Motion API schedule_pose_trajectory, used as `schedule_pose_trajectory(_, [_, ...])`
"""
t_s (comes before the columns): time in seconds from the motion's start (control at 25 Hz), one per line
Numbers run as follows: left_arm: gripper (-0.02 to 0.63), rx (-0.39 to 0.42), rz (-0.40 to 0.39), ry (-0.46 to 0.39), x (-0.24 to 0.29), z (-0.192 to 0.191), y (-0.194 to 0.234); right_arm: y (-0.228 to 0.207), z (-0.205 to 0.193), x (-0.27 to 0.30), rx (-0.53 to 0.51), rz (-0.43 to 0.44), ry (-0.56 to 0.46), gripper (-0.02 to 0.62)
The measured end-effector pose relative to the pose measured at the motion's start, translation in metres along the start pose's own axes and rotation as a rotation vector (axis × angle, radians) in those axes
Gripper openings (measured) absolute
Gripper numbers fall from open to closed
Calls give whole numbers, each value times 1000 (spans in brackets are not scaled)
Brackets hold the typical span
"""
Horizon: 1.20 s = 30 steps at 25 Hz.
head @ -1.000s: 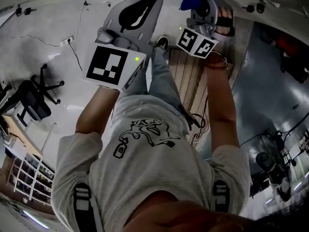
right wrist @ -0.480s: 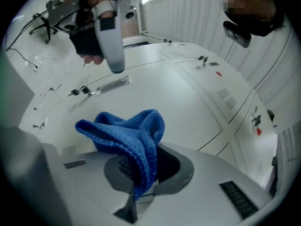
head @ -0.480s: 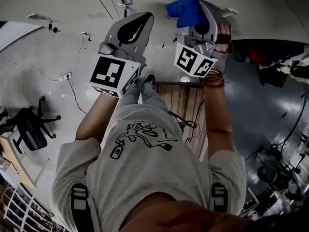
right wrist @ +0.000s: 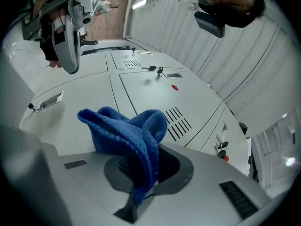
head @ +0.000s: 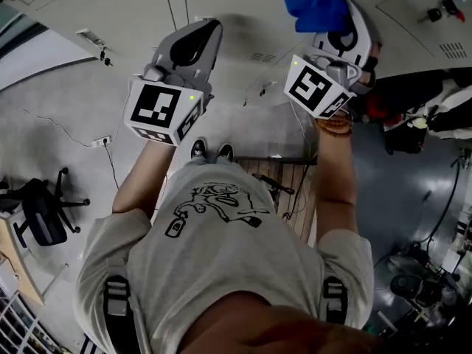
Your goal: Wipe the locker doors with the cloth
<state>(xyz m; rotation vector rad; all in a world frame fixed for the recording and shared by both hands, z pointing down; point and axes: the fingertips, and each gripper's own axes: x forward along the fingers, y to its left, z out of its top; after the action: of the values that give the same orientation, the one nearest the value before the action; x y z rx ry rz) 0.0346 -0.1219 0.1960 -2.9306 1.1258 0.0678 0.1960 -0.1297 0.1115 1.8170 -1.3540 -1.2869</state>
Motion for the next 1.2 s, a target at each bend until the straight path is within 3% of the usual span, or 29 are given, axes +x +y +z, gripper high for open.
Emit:
schedule_pose_trajectory(0.24, [2,-2,17,30,-3,-11,12,34,0,-7,42,11,8,29])
schedule_pose_trajectory(0.48, [2,-25,39,93,-17,-43,19,134,1,-32,86,188,20,29])
schedule_pose_trajectory(0.6, [2,-38,57,117,-26,-56,24,172,-3,-43,156,291,64,29])
schedule_pose_trajectory(0.76, [2,-53,68,124,-35,-62,23,189,-5,-53,418,449,155,29])
schedule_pose_trajectory(0.88, [2,-69,42,102,-44,-47,10,153,19,-72,653,481,148,31])
schedule_pose_trajectory(1.04, [2,-56,-8,20,-62,-6,-16,94,53,-107,1075,524,120,30])
schedule_pose_trajectory(1.12, [2,-37,-15,8,-66,-1,-21,82,61,-119,1191,543,116,30])
schedule_pose_trajectory(1.2, [2,-32,-26,22,-64,-7,-25,79,62,-126,1223,552,119,31])
